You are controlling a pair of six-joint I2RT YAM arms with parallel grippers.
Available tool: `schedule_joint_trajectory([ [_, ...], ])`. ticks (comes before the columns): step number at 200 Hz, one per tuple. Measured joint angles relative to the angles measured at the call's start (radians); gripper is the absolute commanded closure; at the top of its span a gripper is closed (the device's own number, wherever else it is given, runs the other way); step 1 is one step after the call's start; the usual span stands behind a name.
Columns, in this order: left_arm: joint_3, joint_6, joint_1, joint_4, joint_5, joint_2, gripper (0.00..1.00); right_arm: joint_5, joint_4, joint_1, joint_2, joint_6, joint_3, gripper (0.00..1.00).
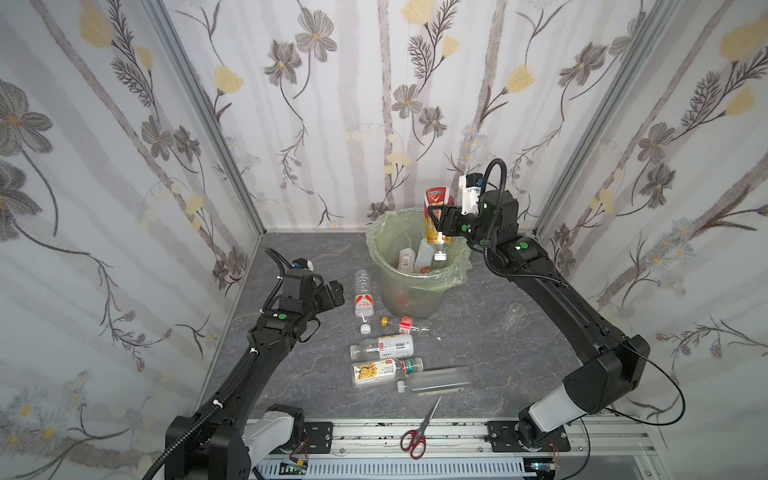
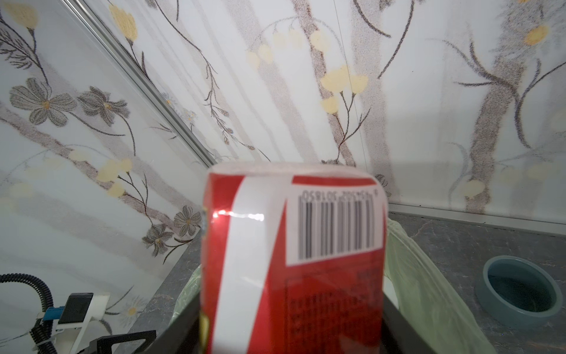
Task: Put the plastic bottles in the bin
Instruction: 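Lift the red-and-yellow bottle with the right gripper and carry it over the bin, then open the right gripper to drop the red-and-yellow bottle into the bin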
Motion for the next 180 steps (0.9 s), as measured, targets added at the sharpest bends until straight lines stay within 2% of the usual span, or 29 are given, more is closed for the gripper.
schedule_joint_trajectory([
  [48, -0.001, 0.0, 0.001, 0.004, 0.0, 0.0, 0.0, -0.003, -0.002, 0.005, 0.037, 0.0, 0.0, 0.32],
  [131, -0.003, 0.0, 0.001, 0.006, 0.002, 0.003, 0.0, 0.042, -0.056, 0.005, 0.029, -0.024, 0.002, 0.14],
  [180, -0.003, 0.0, 0.002, 0.006, 0.008, 0.01, 0.0, 0.09, -0.099, 0.004, -0.025, -0.061, 0.01, 0.12],
])
